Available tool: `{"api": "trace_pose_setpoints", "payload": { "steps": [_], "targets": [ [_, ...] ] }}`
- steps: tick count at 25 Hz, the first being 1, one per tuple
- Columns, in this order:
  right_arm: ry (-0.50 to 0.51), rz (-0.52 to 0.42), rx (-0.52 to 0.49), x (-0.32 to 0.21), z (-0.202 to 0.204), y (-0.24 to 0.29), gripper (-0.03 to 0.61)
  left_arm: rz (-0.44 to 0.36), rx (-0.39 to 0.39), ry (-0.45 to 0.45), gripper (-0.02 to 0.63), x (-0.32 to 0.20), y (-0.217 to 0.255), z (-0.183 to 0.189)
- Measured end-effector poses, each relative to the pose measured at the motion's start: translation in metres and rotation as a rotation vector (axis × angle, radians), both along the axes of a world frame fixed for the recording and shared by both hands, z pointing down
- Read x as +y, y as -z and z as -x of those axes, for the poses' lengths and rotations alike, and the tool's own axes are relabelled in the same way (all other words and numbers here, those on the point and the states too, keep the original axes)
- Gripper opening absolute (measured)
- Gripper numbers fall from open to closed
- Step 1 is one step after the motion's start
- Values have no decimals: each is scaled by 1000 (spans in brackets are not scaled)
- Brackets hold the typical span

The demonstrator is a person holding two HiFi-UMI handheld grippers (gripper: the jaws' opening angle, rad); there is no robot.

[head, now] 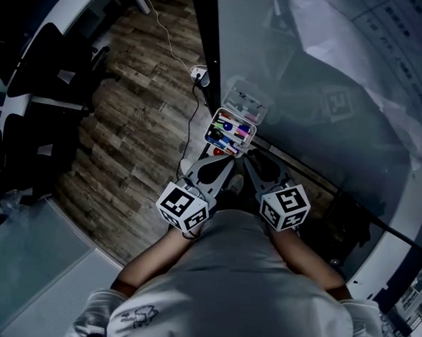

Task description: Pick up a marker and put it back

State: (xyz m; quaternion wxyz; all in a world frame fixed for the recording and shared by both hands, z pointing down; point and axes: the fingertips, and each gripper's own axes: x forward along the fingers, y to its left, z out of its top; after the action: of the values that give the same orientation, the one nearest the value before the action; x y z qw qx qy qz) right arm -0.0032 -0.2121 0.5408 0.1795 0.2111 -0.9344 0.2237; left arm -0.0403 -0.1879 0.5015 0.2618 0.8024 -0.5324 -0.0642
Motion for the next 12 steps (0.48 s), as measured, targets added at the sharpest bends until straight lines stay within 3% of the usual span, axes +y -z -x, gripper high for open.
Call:
{"api": "trace_pose_setpoints", "payload": {
  "steps": [12],
  "targets": [
    [-27, -7, 36, -4, 2, -5, 94, 10, 8, 6, 6, 6, -3, 3]
  ]
}}
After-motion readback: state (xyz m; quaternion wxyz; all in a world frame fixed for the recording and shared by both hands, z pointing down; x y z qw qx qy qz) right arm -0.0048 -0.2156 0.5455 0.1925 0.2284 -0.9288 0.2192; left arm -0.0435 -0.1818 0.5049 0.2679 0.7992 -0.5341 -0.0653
